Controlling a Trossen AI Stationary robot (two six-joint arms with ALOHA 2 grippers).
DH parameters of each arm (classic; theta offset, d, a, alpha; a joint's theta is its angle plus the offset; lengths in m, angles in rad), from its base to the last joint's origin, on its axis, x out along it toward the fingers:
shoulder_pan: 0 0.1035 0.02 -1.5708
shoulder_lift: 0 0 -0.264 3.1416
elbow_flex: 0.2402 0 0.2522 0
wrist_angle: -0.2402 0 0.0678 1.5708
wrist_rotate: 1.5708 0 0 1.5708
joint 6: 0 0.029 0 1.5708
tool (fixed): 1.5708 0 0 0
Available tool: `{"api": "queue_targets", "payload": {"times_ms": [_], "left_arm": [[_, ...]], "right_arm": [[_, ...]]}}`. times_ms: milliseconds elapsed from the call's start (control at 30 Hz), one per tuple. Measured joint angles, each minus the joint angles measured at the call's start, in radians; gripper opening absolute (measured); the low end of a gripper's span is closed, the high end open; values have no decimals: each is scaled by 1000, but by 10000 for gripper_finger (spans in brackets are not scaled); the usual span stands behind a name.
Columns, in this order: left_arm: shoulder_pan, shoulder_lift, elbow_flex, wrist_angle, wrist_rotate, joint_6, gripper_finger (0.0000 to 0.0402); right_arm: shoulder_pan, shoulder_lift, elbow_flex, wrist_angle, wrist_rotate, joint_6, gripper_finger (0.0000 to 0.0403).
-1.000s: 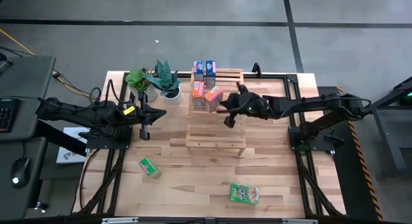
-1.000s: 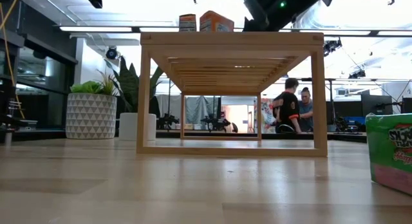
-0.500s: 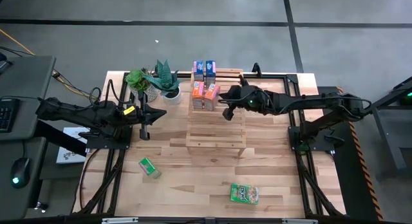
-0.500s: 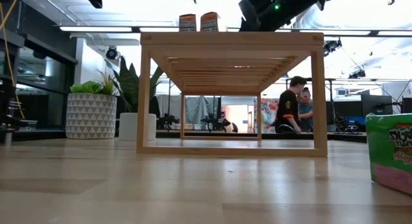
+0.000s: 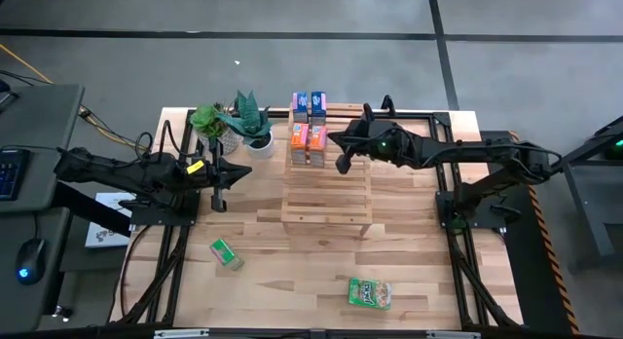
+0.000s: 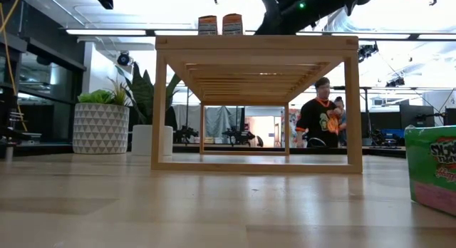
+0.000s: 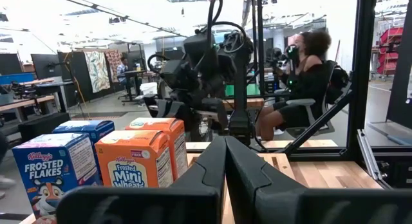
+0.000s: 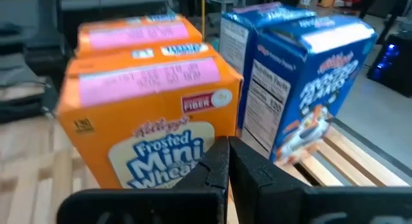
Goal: Stack cereal on shelf
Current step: Put the orange cereal box on the shelf aligned with the other orange cereal box, then put the left green cereal box on the shelf
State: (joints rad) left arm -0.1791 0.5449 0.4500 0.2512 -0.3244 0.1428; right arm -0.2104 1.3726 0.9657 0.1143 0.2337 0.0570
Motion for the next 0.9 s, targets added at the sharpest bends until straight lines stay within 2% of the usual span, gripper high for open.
{"api": "queue_targets", "payload": {"times_ms": [233,367,500,733,900], "left_arm": [[0,1,0,0,0,0,1],[0,3,0,-10,0,0,1],[0,3,0,-17,-1,0,1],[3,3,0,-19,-1,21,1],[3,6,0,-59,-1,-4,1]], "right_arm": [[-13,52,1,71,-14,-10,0],[-14,56,1,53,76,-11,0],[-15,42,2,27,88,-3,0],[1,28,2,-150,38,40,0],[42,-68,17,-401,20,57,0]]}}
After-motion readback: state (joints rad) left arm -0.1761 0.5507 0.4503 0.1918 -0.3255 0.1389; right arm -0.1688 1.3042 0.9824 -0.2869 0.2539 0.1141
